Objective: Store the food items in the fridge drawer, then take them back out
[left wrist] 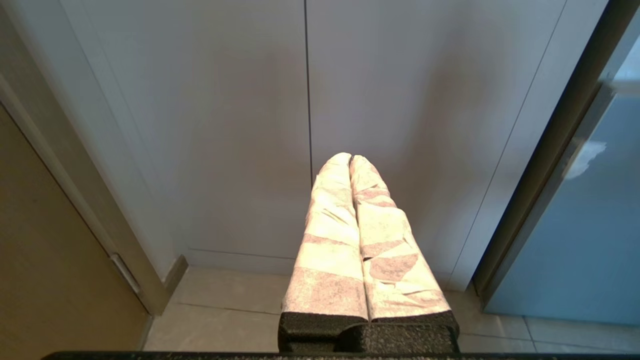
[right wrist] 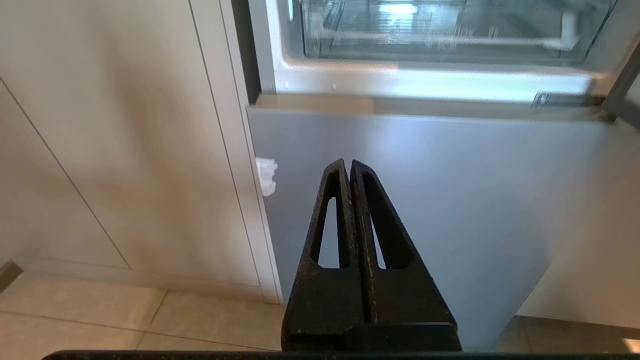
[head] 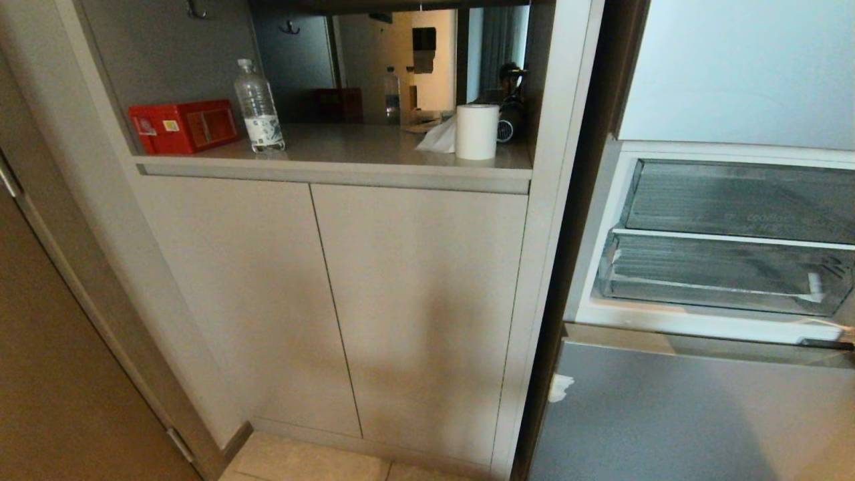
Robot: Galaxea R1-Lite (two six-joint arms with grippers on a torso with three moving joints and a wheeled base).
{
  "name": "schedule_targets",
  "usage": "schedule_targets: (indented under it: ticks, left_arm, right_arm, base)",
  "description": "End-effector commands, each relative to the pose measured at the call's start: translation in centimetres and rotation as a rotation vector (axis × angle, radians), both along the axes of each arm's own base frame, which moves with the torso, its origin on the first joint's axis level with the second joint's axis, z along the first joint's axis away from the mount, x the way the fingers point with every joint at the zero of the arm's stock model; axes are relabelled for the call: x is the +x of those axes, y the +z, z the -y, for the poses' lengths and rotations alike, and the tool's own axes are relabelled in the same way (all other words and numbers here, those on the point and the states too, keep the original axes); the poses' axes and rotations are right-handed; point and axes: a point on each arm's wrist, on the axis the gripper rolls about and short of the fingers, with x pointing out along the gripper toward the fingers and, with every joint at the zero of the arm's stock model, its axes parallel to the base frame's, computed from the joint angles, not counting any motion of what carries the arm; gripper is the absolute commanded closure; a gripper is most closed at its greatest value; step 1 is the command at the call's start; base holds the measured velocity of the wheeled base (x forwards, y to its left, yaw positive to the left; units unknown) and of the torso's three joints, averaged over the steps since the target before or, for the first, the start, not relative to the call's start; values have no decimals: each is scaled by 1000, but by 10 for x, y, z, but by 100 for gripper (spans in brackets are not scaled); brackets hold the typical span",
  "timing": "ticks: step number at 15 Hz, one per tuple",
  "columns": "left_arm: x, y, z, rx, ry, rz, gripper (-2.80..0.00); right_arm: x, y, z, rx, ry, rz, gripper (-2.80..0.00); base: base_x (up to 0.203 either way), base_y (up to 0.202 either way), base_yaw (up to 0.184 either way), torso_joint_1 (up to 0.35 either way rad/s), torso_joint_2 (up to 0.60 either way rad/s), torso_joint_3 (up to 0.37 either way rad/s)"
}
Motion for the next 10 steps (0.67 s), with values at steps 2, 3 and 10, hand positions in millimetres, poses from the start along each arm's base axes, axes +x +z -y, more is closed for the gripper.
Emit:
schedule_targets:
  ticks: [2,3,10]
  left_arm:
    - [0,0,0,0,1,-1,0]
    - [0,0,0,0,0,-1,0]
    - [0,0,0,0,0,-1,0]
  right_arm:
    - [0,0,0,2,-2,0,0]
    - [0,0,0,2,-2,-1,0]
    - [-2,16,0,-118,10,-3,0]
  base:
    - [0,0,0,-265,551,281]
    - [0,0,0,-266,535,267]
    - [0,0,0,-115,242,123]
